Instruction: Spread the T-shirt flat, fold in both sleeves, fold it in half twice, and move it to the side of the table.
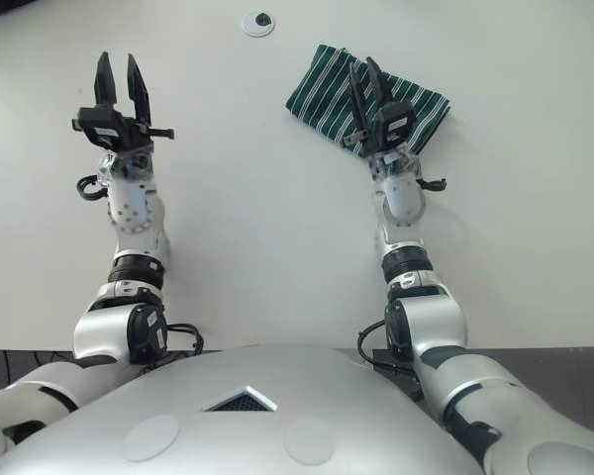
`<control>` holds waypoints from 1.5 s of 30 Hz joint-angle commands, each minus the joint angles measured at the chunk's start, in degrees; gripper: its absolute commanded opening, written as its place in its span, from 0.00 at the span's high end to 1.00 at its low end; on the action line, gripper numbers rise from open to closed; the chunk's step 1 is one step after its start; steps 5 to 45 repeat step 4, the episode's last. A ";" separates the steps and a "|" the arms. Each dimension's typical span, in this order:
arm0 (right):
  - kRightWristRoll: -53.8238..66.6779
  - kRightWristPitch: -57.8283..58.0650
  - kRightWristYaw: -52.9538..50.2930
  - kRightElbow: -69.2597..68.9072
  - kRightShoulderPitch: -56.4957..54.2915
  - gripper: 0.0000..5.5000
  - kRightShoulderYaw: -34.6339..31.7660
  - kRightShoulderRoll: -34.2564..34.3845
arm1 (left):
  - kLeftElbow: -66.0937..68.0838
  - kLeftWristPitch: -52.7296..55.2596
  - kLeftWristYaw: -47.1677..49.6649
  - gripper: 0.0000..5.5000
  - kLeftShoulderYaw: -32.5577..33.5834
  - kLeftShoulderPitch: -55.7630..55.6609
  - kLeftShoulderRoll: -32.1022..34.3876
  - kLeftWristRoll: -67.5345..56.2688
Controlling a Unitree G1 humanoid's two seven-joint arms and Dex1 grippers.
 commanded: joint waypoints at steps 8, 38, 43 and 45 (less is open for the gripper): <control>1.69 -2.43 1.00 3.27 -0.41 0.80 -4.26 -1.46 | 8.58 2.04 19.10 0.74 -6.27 -7.35 1.26 13.21; 1.69 -2.43 1.00 3.27 -0.41 0.80 -4.26 -1.46 | 8.58 2.04 19.10 0.74 -6.27 -7.35 1.26 13.21; 1.69 -2.43 1.00 3.27 -0.41 0.80 -4.26 -1.46 | 8.58 2.04 19.10 0.74 -6.27 -7.35 1.26 13.21; 1.69 -2.43 1.00 3.27 -0.41 0.80 -4.26 -1.46 | 8.58 2.04 19.10 0.74 -6.27 -7.35 1.26 13.21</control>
